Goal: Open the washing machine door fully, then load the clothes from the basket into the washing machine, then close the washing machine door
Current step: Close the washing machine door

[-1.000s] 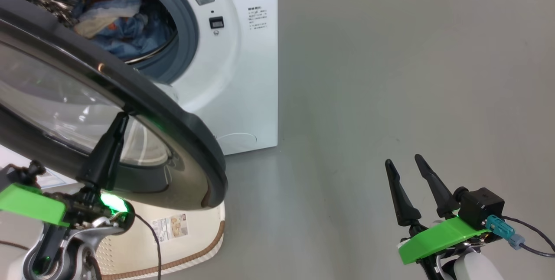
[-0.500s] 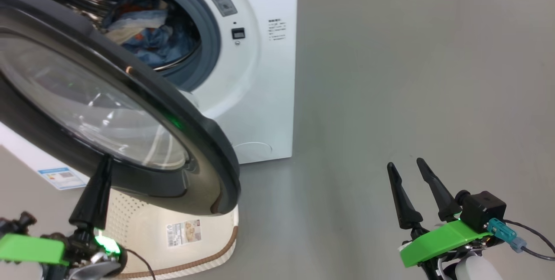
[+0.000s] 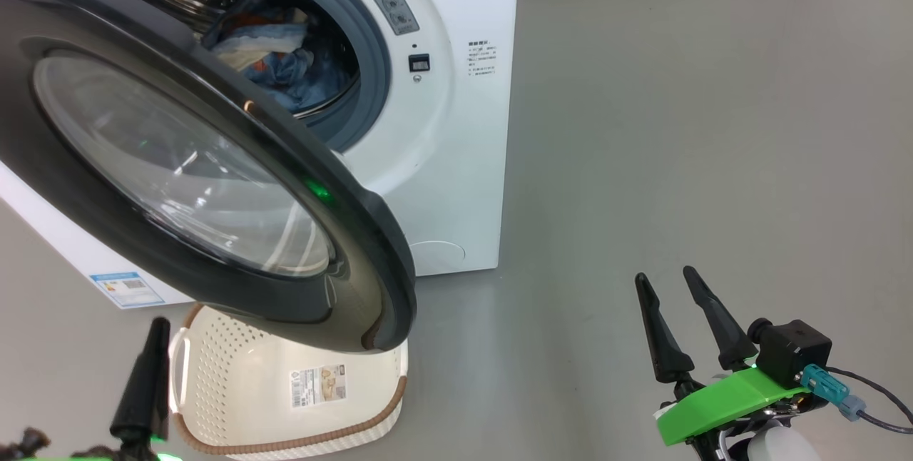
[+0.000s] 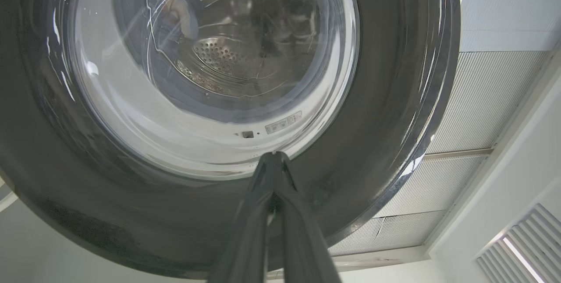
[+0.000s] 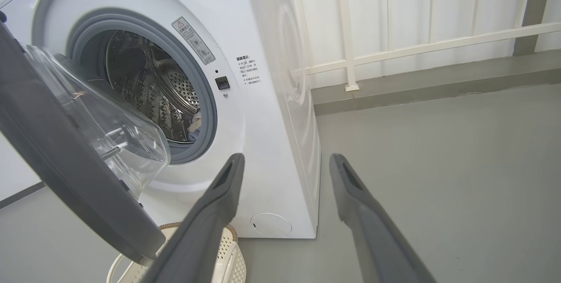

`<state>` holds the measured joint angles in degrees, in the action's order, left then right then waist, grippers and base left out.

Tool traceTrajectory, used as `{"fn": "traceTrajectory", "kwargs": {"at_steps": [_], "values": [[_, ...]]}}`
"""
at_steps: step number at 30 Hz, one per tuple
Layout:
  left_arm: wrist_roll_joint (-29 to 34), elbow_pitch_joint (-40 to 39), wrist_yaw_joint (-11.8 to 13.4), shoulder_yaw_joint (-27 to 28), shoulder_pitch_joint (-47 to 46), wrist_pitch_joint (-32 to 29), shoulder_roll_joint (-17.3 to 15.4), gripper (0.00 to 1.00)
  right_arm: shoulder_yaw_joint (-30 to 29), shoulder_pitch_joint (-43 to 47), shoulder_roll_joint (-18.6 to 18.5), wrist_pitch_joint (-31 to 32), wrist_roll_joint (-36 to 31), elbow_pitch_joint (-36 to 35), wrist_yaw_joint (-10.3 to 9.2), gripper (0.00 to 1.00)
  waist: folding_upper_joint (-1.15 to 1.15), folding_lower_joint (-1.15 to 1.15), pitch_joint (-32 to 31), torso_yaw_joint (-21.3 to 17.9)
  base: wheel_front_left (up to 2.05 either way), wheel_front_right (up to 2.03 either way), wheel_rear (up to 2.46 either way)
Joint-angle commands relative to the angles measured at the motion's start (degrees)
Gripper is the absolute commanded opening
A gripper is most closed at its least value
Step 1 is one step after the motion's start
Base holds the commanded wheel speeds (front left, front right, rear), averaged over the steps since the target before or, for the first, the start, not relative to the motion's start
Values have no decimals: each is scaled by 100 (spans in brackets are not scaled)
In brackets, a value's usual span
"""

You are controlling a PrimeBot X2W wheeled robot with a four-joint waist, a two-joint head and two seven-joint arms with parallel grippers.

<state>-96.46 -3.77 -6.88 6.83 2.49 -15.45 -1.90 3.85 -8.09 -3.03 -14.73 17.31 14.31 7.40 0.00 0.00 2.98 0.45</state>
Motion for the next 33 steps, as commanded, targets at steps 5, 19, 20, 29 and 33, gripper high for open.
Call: {"fn": "traceTrajectory", "kwargs": {"at_steps": [5,19,20,29,33], "values": [[-26,-202,-60,9,151,222,-98,8,130,-9,15,-27,-13,-144,9,100,0,0,-45,49,0,0,0],[954,-284,-60,-95,318,1133,-163,100,158,-14,15,-27,0,-129,9,100,0,0,-90,71,0,0,0],[1174,-275,-60,-135,326,1263,-236,100,157,-15,15,-27,0,-130,9,100,0,0,-87,69,0,0,0],[2651,132,-60,-1009,340,2782,-1059,100,151,-6,15,-27,2,-127,9,100,0,0,-92,72,0,0,0],[3138,328,-60,-1182,318,2992,-1312,100,150,2,15,-27,1,-132,9,100,0,0,-100,71,0,0,0]]}}
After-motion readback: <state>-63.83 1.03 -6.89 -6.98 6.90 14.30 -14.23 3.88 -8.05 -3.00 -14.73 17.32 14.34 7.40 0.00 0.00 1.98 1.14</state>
